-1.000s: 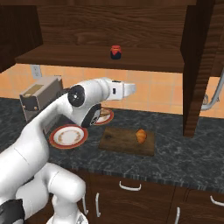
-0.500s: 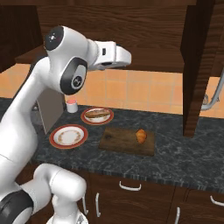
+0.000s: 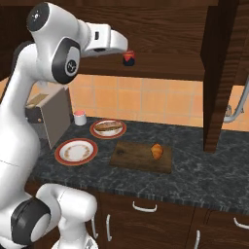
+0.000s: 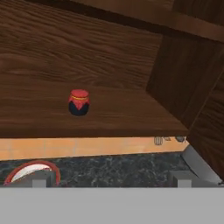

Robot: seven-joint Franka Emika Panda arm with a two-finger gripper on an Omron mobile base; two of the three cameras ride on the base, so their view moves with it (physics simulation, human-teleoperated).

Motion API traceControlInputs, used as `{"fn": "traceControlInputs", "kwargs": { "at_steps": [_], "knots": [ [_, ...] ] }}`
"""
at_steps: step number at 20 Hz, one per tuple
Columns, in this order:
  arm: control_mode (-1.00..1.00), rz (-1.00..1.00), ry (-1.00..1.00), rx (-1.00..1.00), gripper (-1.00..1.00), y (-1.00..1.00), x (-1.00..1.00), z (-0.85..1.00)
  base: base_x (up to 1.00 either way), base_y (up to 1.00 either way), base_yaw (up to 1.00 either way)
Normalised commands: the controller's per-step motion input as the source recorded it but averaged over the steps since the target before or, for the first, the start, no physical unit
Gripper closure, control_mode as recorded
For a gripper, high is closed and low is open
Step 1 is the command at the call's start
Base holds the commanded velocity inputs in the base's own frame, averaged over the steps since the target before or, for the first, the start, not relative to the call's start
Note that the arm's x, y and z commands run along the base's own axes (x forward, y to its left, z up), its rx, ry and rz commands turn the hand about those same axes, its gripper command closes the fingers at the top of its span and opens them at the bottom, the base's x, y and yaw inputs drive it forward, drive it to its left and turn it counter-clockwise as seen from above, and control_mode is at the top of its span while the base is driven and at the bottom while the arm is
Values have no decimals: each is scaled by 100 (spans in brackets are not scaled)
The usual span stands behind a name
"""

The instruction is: From the different types of pastries on the counter, select a croissant and place it on the cutting board. Then retrieve a jar of jam from the cabinet and place it alongside the croissant on the cutting board.

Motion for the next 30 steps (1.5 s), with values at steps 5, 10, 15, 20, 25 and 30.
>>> {"fn": "traceControlInputs", "kwargs": {
  "at_steps": [5, 10, 15, 20, 25, 30],
  "knots": [
    [-100, 0, -7, 0, -100, 9, 6, -2, 0, 0, 0],
    [-100, 1, -9, 1, -100, 0, 3, -68, 0, 0, 0],
    [-100, 0, -20, 1, -100, 7, 35, 13, 0, 0, 0],
    [-100, 0, -5, -1, -100, 18, 6, 3, 0, 0, 0],
    [-100, 0, 0, 9, -100, 5, 0, 2, 0, 0, 0],
    [-100, 0, 1, 17, -100, 0, 4, 8, 0, 0, 0]
  ]
}}
